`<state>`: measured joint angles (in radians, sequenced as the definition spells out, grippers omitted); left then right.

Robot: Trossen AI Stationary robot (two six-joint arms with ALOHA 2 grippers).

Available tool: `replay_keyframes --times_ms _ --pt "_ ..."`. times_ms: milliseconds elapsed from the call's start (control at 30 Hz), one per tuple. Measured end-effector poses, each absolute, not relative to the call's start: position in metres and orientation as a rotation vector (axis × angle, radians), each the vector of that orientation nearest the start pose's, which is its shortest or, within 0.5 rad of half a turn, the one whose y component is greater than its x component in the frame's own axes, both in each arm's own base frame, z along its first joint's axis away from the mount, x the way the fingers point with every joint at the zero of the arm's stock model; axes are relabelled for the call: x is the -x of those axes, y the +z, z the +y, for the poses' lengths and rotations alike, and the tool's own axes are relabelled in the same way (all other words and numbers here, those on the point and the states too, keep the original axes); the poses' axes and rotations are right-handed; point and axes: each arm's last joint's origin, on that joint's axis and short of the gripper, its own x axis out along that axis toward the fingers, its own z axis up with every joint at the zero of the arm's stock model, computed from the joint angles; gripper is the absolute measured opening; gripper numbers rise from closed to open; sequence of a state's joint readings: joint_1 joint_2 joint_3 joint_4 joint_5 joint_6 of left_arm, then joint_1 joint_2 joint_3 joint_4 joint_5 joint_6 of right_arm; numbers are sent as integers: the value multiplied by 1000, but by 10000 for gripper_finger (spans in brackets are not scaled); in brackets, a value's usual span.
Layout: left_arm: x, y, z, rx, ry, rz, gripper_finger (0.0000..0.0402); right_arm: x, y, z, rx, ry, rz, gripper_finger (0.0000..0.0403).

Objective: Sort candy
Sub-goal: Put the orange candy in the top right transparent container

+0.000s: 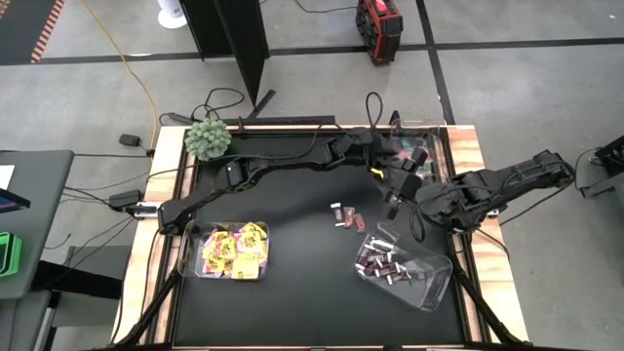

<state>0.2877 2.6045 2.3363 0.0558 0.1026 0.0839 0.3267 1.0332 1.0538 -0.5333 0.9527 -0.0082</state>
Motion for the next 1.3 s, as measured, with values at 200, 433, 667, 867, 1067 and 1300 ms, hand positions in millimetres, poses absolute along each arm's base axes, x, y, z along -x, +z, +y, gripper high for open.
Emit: replay_keyframes --times_ms 200,433,667,867,1067,1300 --pt "-570 212 166 1 163 201 214 -199 354 43 311 -612 416 240" --pt "-563 221 166 -20 207 279 314 -198 353 44 298 -602 418 240" --pt "-542 247 179 -47 208 403 295 -192 355 52 294 -555 403 240" --pt "-535 270 179 -69 202 370 226 -180 363 52 266 -535 361 240" --pt "-521 304 174 -117 175 344 65 -170 369 49 248 -533 333 240" --pt "-501 345 161 -157 131 328 2 -166 370 45 259 -545 340 240"
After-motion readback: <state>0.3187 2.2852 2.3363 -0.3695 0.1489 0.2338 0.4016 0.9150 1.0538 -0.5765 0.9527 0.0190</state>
